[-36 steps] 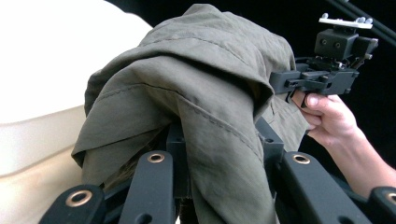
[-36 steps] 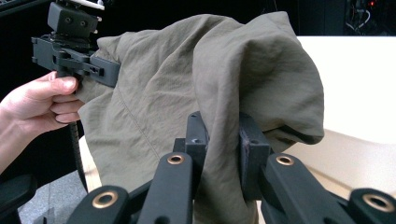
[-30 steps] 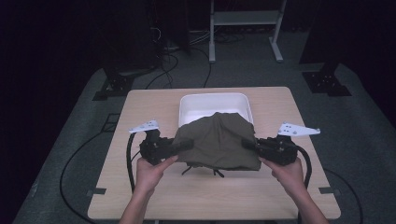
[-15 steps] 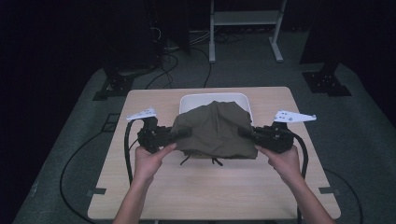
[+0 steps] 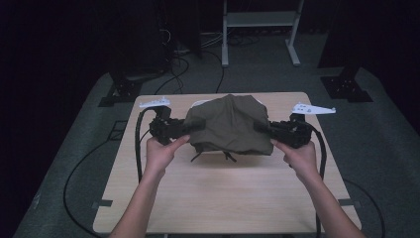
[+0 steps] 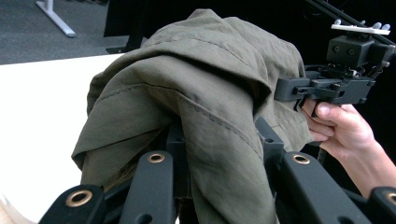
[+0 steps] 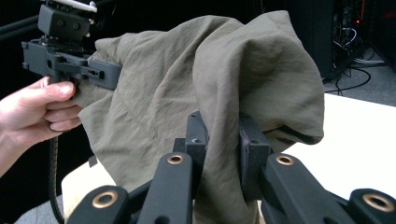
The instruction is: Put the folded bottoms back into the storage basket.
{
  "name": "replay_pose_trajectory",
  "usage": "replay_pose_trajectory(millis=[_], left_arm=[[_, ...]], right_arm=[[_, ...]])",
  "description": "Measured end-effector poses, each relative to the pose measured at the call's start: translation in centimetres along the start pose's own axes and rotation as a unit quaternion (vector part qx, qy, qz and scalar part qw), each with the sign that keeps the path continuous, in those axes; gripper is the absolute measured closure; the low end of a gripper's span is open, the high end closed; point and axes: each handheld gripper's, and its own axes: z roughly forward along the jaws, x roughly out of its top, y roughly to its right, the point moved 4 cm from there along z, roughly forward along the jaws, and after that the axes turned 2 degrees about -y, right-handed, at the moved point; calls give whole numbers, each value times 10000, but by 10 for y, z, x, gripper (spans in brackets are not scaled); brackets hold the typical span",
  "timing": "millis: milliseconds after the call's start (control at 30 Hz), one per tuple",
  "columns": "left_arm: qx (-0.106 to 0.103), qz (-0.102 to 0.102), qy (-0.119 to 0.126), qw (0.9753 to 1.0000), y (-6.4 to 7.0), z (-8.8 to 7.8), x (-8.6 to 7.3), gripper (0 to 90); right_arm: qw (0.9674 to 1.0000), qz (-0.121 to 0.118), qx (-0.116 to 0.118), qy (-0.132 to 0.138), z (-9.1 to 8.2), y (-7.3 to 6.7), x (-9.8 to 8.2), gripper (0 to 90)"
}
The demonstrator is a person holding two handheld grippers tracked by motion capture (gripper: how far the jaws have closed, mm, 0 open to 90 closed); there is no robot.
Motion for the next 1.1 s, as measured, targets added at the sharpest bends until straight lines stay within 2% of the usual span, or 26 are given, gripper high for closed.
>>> replay_pose_trajectory(millis=[300,667,833,967,1100], left_arm=[[86,-53,-27,9999,-7,5,12,668],[178,-165,36,9997,-22,5,25,668],[247,-89,29,9997,-23,8,34,668],[276,-98,-9,9996,-28,13,37,668],[276,-143,24,9995,-35,17,39,668]], right_arm=[[9999,63,-97,-31,5,9,10,773],[9998,79,-171,-20,19,16,24,773],[9996,73,-254,-26,23,19,30,773],[9995,52,-321,-58,27,23,32,773],[9990,148,-394,-123,31,28,33,773]])
